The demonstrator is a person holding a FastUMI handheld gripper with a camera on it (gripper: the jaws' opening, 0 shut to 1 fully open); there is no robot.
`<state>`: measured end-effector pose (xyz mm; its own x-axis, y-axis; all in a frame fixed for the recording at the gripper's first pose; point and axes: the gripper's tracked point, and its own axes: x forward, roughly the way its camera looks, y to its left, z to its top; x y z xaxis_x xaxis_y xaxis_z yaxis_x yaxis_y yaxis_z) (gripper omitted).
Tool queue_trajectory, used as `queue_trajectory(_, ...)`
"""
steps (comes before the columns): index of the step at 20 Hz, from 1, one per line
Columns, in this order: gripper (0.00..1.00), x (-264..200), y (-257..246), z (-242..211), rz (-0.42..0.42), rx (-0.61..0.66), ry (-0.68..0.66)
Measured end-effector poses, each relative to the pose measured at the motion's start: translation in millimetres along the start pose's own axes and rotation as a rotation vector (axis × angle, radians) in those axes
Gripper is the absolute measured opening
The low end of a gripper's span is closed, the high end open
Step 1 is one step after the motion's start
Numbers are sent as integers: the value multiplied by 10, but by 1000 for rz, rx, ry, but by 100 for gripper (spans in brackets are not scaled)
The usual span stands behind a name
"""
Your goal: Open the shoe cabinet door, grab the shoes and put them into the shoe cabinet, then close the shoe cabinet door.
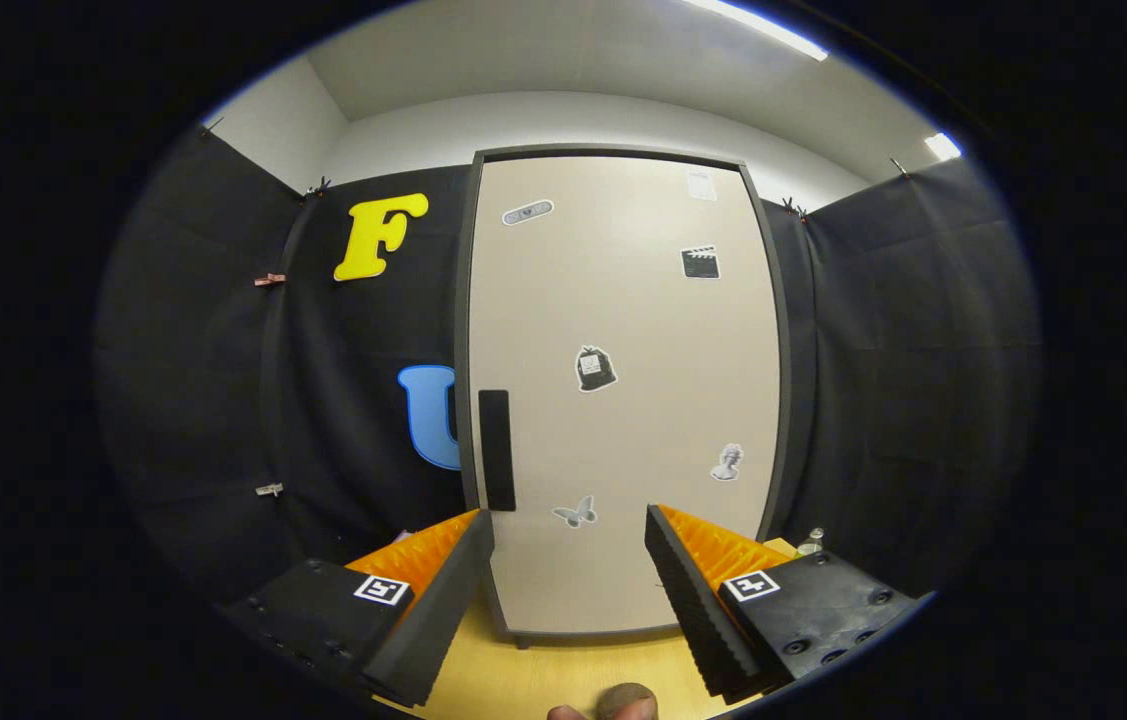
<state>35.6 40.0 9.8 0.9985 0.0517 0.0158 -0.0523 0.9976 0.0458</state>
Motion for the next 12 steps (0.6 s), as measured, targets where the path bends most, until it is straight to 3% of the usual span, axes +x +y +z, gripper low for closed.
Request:
queue_trajectory(5,98,425,303,99,34,18,-15)
queue_trajectory(12,98,1098,621,-94,46,17,29)
